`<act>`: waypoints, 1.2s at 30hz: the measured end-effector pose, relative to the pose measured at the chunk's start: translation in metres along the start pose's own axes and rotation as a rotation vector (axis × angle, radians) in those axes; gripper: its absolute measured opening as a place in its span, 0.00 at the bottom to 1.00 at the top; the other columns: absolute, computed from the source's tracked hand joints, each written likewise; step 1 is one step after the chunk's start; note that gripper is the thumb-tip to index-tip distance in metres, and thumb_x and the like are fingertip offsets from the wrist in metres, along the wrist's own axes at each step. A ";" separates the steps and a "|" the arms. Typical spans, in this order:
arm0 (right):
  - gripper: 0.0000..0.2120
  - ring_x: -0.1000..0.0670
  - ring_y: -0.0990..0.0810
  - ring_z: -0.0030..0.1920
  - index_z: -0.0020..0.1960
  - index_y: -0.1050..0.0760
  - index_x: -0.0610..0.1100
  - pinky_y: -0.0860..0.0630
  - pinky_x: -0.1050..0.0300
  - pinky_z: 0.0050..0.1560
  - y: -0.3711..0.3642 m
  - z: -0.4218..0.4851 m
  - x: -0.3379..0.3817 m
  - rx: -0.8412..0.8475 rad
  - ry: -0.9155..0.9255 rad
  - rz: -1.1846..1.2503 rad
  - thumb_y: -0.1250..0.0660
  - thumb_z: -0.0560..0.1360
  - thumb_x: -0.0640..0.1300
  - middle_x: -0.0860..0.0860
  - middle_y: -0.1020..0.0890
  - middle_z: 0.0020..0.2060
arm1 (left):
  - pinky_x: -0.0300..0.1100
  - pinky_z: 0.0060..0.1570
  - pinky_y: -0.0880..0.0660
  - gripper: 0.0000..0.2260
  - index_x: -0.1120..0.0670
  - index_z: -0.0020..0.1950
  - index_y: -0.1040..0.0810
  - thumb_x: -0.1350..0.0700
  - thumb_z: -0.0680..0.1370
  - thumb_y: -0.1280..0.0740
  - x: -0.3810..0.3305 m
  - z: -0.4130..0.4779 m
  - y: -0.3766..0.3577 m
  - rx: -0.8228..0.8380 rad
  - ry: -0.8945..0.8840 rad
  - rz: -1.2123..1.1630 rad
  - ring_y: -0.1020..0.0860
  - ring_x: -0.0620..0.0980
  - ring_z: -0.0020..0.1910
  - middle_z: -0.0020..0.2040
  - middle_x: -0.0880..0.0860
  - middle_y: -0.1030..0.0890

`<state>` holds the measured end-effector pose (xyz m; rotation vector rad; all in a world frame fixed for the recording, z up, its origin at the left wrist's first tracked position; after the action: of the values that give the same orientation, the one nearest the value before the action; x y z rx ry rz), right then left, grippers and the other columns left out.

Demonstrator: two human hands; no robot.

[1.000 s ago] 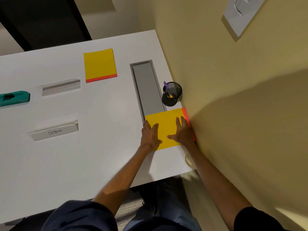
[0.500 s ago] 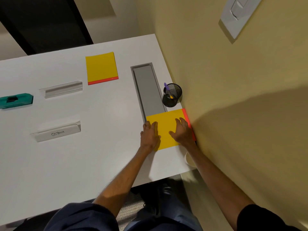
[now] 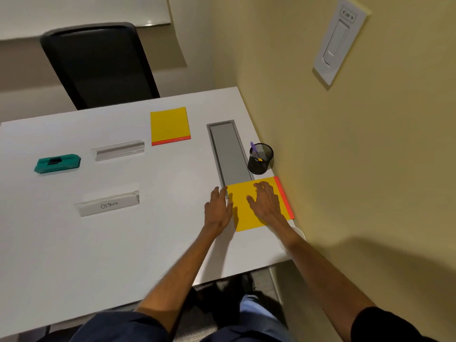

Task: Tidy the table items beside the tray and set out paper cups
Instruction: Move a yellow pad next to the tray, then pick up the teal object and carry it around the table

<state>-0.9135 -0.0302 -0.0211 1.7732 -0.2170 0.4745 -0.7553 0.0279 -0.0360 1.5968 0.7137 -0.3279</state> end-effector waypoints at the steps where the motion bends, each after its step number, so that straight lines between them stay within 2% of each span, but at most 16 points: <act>1: 0.24 0.43 0.35 0.71 0.71 0.34 0.43 0.32 0.44 0.64 0.003 -0.003 0.005 -0.001 0.009 0.004 0.37 0.78 0.52 0.44 0.33 0.71 | 0.58 0.67 0.35 0.23 0.53 0.76 0.41 0.50 0.82 0.43 0.001 -0.004 0.006 -0.017 -0.004 -0.001 0.39 0.57 0.75 0.77 0.58 0.41; 8: 0.22 0.43 0.34 0.70 0.70 0.33 0.42 0.33 0.43 0.65 0.015 -0.017 0.055 -0.028 0.082 0.066 0.39 0.79 0.51 0.44 0.31 0.70 | 0.58 0.64 0.32 0.21 0.55 0.75 0.39 0.55 0.82 0.44 0.016 -0.033 0.048 -0.128 -0.002 0.032 0.33 0.59 0.71 0.76 0.59 0.39; 12: 0.22 0.43 0.33 0.69 0.70 0.33 0.42 0.31 0.45 0.65 0.015 -0.022 0.091 -0.010 0.158 0.097 0.40 0.80 0.52 0.44 0.31 0.69 | 0.57 0.66 0.33 0.20 0.55 0.75 0.39 0.57 0.82 0.44 0.032 -0.051 0.076 -0.207 0.038 0.041 0.36 0.58 0.73 0.76 0.58 0.39; 22: 0.21 0.43 0.33 0.70 0.70 0.33 0.43 0.35 0.45 0.67 0.021 -0.038 0.158 0.049 0.374 0.140 0.44 0.81 0.52 0.44 0.31 0.69 | 0.56 0.64 0.32 0.20 0.56 0.75 0.40 0.57 0.82 0.45 0.065 -0.099 0.134 -0.386 0.198 0.032 0.35 0.58 0.72 0.75 0.57 0.36; 27: 0.20 0.44 0.34 0.69 0.70 0.32 0.43 0.36 0.45 0.66 -0.006 -0.063 0.188 0.127 0.463 0.115 0.44 0.81 0.52 0.45 0.31 0.69 | 0.55 0.61 0.32 0.20 0.58 0.74 0.39 0.60 0.82 0.45 0.081 -0.145 0.159 -0.468 0.297 0.091 0.33 0.61 0.70 0.74 0.59 0.36; 36: 0.21 0.43 0.33 0.68 0.70 0.33 0.43 0.36 0.45 0.65 -0.058 -0.149 0.283 0.270 0.717 0.146 0.46 0.82 0.52 0.45 0.30 0.69 | 0.56 0.68 0.38 0.19 0.57 0.74 0.38 0.58 0.83 0.46 0.132 -0.270 0.212 -0.673 0.529 0.143 0.40 0.58 0.75 0.77 0.60 0.41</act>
<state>-0.6667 0.1572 0.0771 1.7347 0.2360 1.2529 -0.5758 0.3199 0.0979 1.0701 0.9748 0.4267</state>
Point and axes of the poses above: each hand's wrist, its own z-axis towards the middle knuckle, its own y-axis out of the back of the hand, x = y × z, the point moved 2 cm from there along z, towards the middle knuckle
